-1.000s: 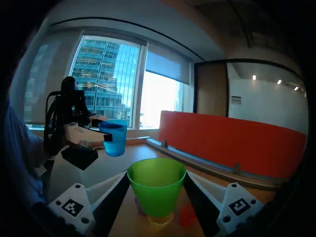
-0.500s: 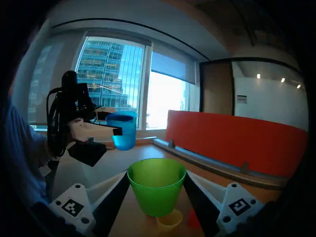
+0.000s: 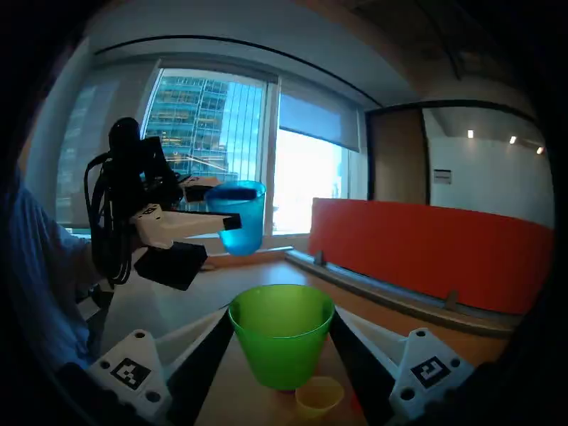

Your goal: Pour water

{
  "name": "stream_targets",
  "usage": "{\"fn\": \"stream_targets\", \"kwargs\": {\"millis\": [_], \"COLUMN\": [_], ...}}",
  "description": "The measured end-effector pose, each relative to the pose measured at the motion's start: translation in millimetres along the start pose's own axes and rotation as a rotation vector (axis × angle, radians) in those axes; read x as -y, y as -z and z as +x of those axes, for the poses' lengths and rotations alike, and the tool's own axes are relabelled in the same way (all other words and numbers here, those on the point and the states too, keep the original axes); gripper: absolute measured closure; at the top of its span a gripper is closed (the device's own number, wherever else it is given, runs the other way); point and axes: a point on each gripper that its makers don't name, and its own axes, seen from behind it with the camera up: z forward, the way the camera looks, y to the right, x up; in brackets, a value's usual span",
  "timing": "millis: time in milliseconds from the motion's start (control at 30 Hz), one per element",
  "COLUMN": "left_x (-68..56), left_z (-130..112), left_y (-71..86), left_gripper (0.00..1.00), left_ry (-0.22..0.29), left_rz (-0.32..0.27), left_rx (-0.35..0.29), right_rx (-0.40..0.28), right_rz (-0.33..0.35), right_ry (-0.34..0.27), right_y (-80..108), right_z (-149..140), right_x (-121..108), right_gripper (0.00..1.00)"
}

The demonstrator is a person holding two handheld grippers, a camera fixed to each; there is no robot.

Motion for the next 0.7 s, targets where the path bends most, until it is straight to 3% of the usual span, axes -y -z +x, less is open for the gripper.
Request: {"fn": "stream_targets", "kwargs": {"millis": [367, 700], "left_x": [-4.0, -5.3], "left_z": [13.9, 23.4], "left_y": [-3.1, -4.2], "left_gripper": [0.14, 0.14], "left_ry": [-0.143, -0.225], "left_rz": [0.003, 0.007], "left_rx": [-0.004, -0.006], "right_rx": [0.001, 0.007], "right_rz": [0.042, 0.081], "right_ry": [-0.009, -0.016], "right_y": [-11.0, -20.7], "right_z": [-4.5, -8.0], "right_x": [16.4, 31.3], "right_gripper": [0.08, 0.08]}}
